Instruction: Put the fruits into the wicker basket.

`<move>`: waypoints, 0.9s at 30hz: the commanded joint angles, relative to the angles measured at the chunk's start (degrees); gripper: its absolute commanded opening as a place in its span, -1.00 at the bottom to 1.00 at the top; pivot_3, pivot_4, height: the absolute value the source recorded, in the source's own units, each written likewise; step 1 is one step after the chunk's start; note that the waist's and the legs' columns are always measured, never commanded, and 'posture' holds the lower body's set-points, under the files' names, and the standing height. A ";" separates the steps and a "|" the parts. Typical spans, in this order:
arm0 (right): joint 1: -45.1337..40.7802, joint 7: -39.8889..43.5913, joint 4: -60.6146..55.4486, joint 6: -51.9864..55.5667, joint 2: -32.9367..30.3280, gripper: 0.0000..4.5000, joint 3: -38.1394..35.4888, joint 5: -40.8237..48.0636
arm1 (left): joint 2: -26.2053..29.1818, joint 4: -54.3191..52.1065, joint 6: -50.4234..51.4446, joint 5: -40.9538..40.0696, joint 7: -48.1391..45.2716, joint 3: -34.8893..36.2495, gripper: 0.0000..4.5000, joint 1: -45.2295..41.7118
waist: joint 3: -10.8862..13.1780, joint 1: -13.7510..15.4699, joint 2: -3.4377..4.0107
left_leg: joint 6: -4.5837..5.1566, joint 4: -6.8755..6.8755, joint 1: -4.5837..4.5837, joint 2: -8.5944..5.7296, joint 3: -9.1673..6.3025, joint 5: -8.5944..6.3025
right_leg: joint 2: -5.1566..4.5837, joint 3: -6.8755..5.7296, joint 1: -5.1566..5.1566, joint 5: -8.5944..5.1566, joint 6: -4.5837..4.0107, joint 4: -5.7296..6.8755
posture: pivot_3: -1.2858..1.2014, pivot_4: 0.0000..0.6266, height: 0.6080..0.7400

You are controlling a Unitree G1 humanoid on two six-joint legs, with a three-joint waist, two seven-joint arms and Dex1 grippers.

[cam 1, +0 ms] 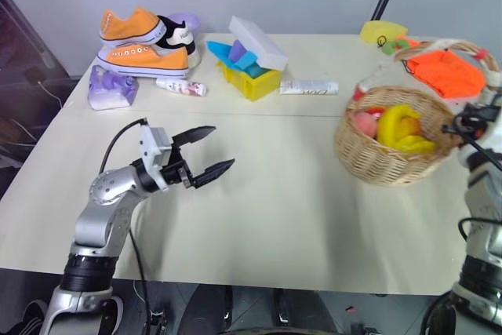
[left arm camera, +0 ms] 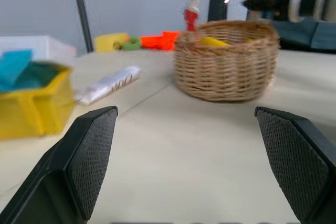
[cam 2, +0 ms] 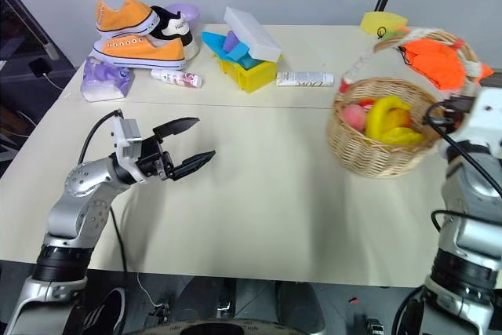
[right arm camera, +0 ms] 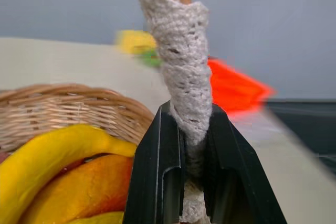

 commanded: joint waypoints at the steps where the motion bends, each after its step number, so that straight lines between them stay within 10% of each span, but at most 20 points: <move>1: 2.82 -3.42 -5.53 1.28 -0.05 -0.99 -7.36 -0.88 | -0.53 2.27 -1.95 0.67 -2.47 -0.59 1.00 -2.67 | 0.00 -0.05 0.00 | 0.00 0.02 0.00 0.00 0.01 0.00 | 0.01 0.00 0.01 0.02 0.04 0.00 | 0.03 -0.52 1.00; 13: 3.38 -10.09 -5.64 3.84 6.18 -0.99 -9.85 0.05 | -1.01 2.38 -1.52 0.52 -4.28 -0.30 1.00 -2.30 | -0.03 -0.18 0.04 | 0.01 0.10 0.09 0.02 0.03 0.01 | 0.09 0.03 0.09 0.06 0.11 0.05 | 0.03 -0.52 1.00; 22: 2.61 -12.21 -4.73 2.97 6.22 0.85 -8.45 -0.95 | -0.28 -0.88 -0.35 -0.09 -2.97 0.91 1.00 1.05 | -0.03 0.06 0.03 | 0.02 0.12 0.07 0.02 0.03 0.01 | 0.08 0.04 0.09 0.06 0.12 0.05 | 0.03 -0.52 1.00; 27: 5.18 -13.96 -8.67 0.65 8.58 0.95 -9.32 -1.95 | -0.67 -1.25 -0.23 -0.04 -2.58 0.87 1.00 1.46 | -0.03 0.19 0.04 | 0.02 0.11 0.07 0.02 0.03 0.01 | 0.08 0.03 0.09 0.05 0.12 0.05 | 0.03 -0.52 1.00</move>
